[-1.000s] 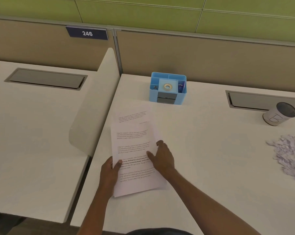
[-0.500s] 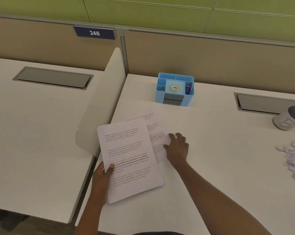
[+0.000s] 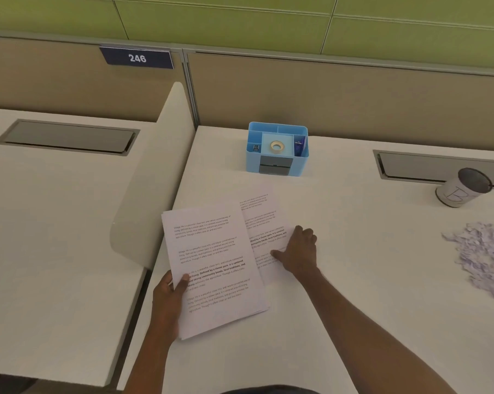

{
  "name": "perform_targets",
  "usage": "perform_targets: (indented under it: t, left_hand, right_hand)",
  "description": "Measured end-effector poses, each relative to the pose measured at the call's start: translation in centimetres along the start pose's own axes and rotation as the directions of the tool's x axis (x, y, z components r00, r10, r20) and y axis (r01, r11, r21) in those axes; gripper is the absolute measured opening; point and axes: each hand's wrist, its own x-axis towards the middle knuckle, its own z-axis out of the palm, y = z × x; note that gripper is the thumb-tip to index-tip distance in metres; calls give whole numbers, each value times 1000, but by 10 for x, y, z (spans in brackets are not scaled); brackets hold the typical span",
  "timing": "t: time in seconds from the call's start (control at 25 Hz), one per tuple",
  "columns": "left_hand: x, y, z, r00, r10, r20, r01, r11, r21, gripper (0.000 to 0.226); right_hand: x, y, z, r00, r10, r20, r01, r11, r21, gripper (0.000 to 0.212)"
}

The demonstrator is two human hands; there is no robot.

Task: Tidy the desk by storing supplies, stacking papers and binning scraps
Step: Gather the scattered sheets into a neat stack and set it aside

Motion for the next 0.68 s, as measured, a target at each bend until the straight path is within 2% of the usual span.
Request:
perform_targets:
  t: [0.16, 0.2, 0.28, 0.36, 0.44, 0.52, 0.6, 0.68]
  left_hand:
    - [-2, 0, 0, 1000, 1, -2, -1, 1000, 21, 21]
    - [-2, 0, 0, 1000, 1, -1, -1, 1000, 21, 20]
    - [-2, -1, 1, 1000, 3, 2, -3, 1000, 24, 20]
    - [-3, -3, 2, 1000, 1, 7, -1, 1000, 29, 20]
    - [-4, -4, 4, 1000, 3, 10, -3, 1000, 30, 20]
    - [-4, -3, 8, 1000, 4, 7, -5, 1000, 30, 20]
    - [-2, 0, 16, 1000, 2, 7, -2, 999, 32, 20]
    - [0, 3, 27, 1000, 3, 10, -4, 999, 46, 20]
  right_hand:
    - [6, 3, -4, 994, 71, 87, -77, 995, 67, 79]
    - [7, 6, -4, 992, 68, 104, -79, 992, 103, 71]
    - [6, 14, -8, 994, 49, 101, -73, 966, 248, 42]
    - [3, 23, -17, 996, 49, 69, -71, 925, 374, 28]
    - [-1, 30, -33, 999, 39, -16, -30, 926, 377, 27]
    - [-5, 31, -54, 993, 19, -120, 24, 938, 346, 37]
    - [-11, 25, -81, 983, 13, -183, 60, 920, 386, 44]
    - [-19, 12, -107, 976, -3, -219, 105, 882, 459, 43]
